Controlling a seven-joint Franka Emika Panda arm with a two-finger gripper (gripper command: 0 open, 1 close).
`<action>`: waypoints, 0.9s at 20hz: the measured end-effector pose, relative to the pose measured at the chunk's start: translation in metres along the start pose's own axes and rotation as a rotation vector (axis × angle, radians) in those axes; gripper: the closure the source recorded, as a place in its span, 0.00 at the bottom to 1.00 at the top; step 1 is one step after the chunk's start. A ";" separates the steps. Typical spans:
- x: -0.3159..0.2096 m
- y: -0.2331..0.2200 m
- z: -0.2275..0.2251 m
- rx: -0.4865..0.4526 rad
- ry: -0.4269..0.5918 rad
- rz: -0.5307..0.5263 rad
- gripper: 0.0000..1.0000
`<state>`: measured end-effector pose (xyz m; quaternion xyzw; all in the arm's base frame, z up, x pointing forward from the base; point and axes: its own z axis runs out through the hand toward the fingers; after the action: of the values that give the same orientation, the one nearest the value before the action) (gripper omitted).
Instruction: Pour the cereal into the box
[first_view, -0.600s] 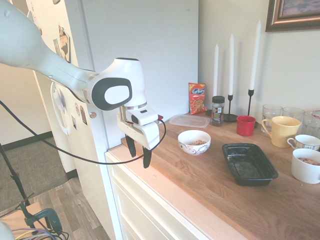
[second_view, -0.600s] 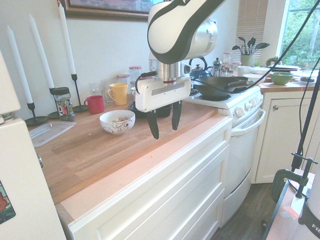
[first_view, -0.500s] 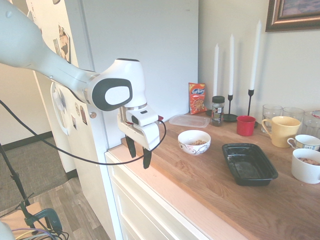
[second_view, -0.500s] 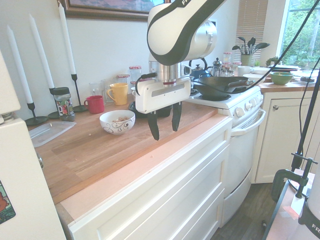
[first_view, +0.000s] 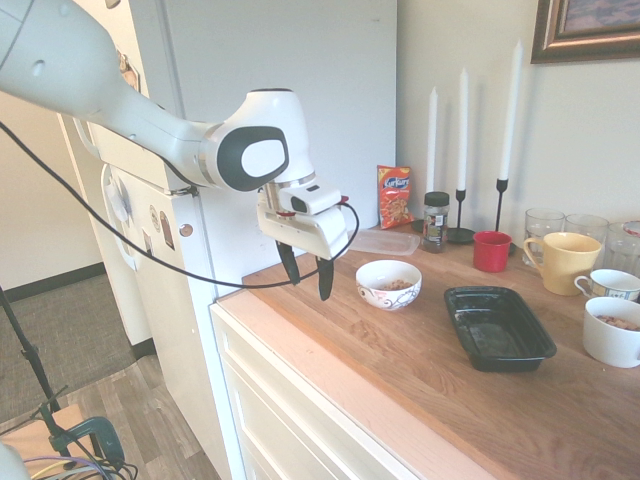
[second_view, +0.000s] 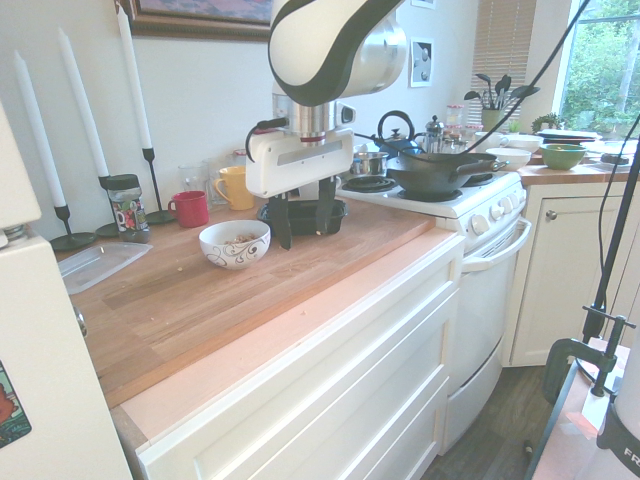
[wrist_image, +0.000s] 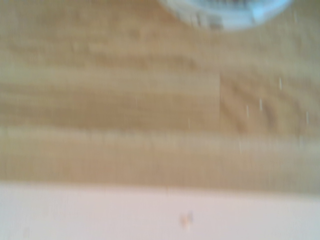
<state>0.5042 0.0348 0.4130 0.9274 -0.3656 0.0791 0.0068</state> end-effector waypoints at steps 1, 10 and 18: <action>0.006 -0.015 0.002 -0.007 0.018 -0.012 0.00; 0.044 -0.120 0.051 -0.118 0.249 -0.124 0.00; 0.046 -0.161 0.112 -0.192 0.340 -0.206 0.00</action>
<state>0.6625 0.1139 0.3165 0.9281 -0.2686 0.1984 0.1646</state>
